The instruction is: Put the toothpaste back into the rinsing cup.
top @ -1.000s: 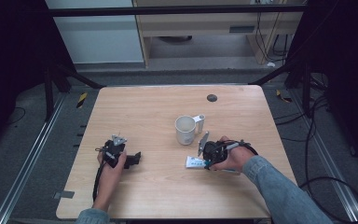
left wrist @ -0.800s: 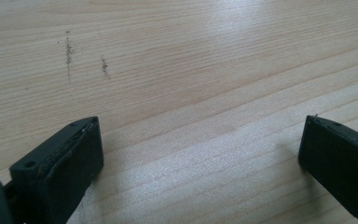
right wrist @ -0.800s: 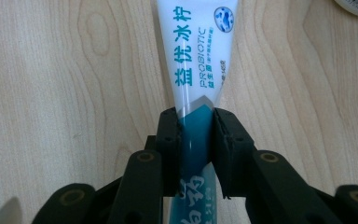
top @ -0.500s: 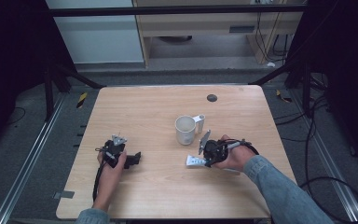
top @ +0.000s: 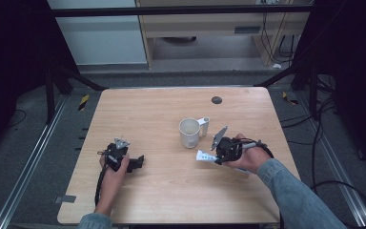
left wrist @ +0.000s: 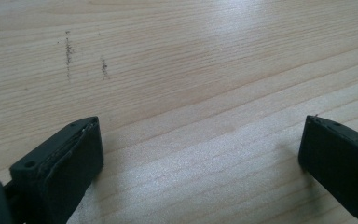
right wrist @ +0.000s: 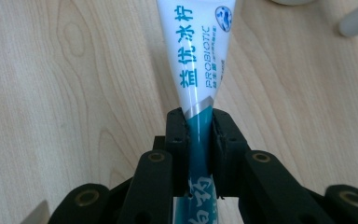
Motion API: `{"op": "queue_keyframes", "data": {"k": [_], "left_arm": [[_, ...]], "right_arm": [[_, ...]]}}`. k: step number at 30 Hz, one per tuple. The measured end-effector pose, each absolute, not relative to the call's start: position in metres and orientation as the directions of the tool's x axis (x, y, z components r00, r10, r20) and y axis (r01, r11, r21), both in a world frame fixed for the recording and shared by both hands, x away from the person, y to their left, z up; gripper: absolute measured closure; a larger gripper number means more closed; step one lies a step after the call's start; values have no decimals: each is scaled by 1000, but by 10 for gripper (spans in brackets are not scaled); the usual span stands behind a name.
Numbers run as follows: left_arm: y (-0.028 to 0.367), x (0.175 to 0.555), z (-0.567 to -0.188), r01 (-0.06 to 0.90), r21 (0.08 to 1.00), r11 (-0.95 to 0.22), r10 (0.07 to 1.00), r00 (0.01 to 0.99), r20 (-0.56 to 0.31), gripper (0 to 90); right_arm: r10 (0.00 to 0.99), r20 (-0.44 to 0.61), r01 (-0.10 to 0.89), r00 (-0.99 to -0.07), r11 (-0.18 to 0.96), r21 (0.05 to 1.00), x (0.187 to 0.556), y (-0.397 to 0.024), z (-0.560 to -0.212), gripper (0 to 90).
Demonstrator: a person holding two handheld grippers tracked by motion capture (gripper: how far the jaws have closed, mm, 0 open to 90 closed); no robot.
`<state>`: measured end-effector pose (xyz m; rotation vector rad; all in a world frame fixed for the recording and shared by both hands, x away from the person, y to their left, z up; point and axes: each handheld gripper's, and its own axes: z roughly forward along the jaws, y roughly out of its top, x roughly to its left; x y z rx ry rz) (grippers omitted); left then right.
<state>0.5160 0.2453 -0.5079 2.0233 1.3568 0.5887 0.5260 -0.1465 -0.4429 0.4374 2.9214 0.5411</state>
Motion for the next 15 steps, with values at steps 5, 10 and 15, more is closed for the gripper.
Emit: {"op": "queue_keyframes", "data": {"k": [5,10,15], "left_arm": [[245,516,-508,649,709,-276,928,371,21,0],[245,516,-508,650,709,-276,928,371,21,0],[245,516,-508,650,708,-276,928,372,21,0]], "right_arm": [[338,-90,278,-937,876,395,527,-157,-437,787],[370,-99,300,-924,860,413,527,-169,-429,787],[384,-114,304,-916,852,426,527,-176,-422,787]]}}
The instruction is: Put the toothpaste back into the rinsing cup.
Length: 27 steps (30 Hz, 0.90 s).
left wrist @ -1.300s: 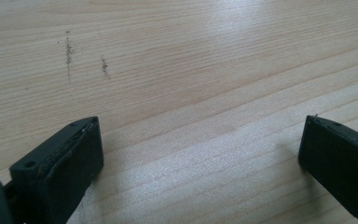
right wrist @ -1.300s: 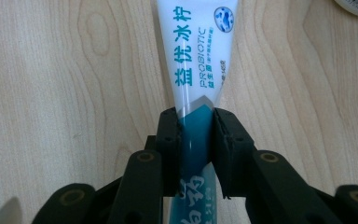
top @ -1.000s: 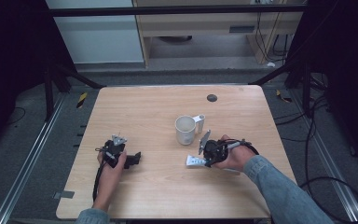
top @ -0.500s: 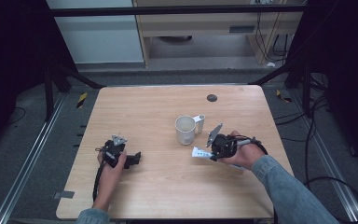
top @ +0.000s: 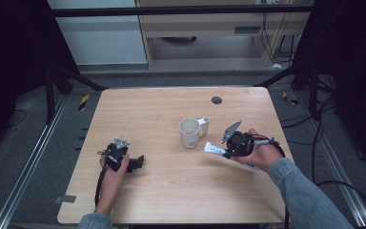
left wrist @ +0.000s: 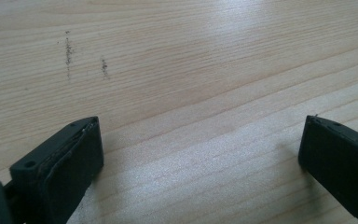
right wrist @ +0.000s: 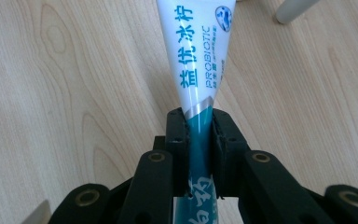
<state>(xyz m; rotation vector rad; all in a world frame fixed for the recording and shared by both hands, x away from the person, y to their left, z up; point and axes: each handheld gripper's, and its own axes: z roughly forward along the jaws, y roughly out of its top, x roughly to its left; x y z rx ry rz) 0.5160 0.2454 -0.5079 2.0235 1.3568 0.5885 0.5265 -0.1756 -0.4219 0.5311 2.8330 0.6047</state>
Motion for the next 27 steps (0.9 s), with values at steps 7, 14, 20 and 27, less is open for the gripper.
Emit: {"op": "queue_keyframes", "data": {"k": [7,14,20,27], "left_arm": [[245,516,-508,649,709,-276,928,371,21,0],[245,516,-508,649,709,-276,928,371,21,0],[245,516,-508,649,709,-276,928,372,21,0],[245,516,-508,649,708,-276,928,372,21,0]], "right_arm": [[405,-130,310,-905,838,449,527,-183,-417,787],[419,-150,313,-895,832,458,527,-187,-414,787],[426,-159,313,-891,827,466,527,-189,-411,787],[448,-166,316,-879,806,501,526,-190,-406,786]]}}
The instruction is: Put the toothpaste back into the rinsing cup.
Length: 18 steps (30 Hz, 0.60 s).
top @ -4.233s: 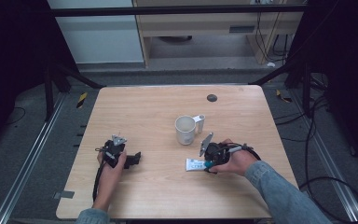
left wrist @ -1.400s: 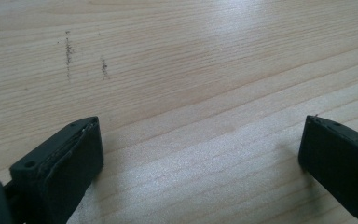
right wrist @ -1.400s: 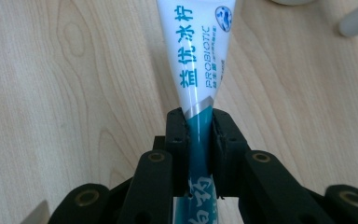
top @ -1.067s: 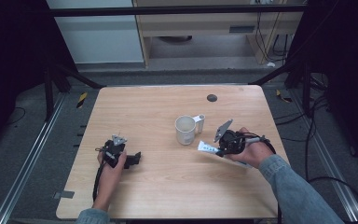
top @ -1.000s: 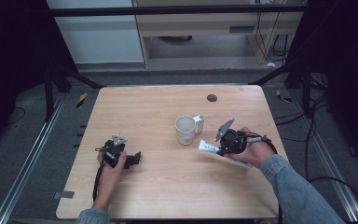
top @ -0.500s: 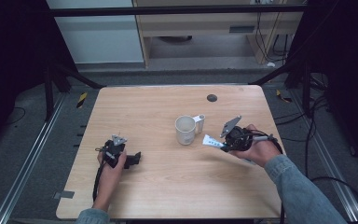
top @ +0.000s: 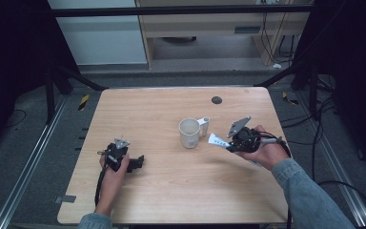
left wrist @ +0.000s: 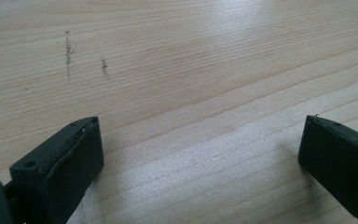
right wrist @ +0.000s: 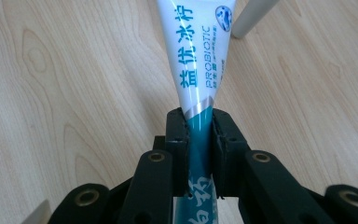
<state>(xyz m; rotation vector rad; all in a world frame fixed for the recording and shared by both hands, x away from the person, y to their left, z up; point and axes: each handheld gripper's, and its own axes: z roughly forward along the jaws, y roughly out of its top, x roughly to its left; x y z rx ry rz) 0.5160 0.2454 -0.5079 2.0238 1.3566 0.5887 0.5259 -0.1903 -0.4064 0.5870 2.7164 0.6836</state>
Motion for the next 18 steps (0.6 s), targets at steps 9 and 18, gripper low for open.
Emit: {"op": "queue_keyframes", "data": {"k": [9,18], "left_arm": [[245,516,-508,649,708,-276,928,372,21,0],[245,516,-508,649,709,-276,928,371,21,0]], "right_arm": [[471,-165,319,-866,777,544,526,-187,-403,786],[498,-153,328,-854,741,586,523,-177,-398,786]]}}
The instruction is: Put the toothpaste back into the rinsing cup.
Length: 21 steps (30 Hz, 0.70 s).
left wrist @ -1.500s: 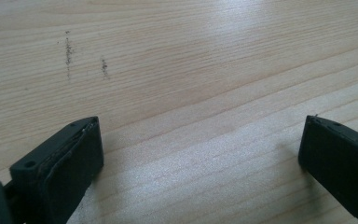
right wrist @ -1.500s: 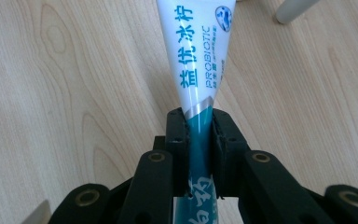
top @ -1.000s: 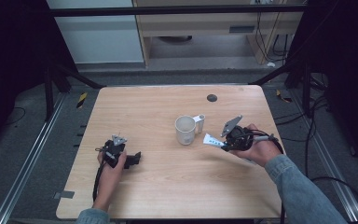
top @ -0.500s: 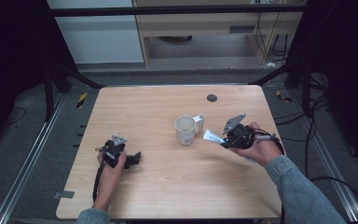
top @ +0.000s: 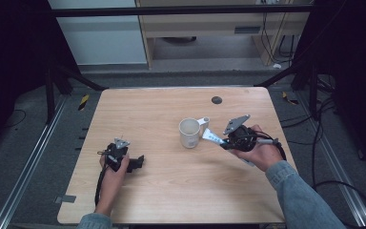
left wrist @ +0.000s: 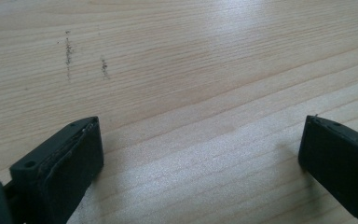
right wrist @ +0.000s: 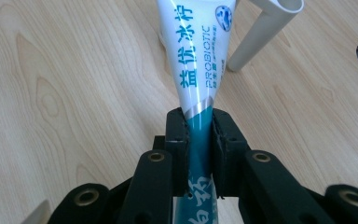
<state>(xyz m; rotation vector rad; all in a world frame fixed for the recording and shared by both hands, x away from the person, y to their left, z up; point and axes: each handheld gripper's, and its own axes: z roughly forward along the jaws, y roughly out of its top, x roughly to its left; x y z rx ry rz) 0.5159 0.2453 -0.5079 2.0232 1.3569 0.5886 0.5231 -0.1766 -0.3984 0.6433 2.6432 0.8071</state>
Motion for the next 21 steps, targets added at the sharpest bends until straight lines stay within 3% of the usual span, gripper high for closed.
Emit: {"op": "queue_keyframes", "data": {"k": [21], "left_arm": [[245,516,-508,649,709,-276,928,372,21,0]], "right_arm": [[557,-133,332,-820,651,682,514,-154,-389,784]]}}
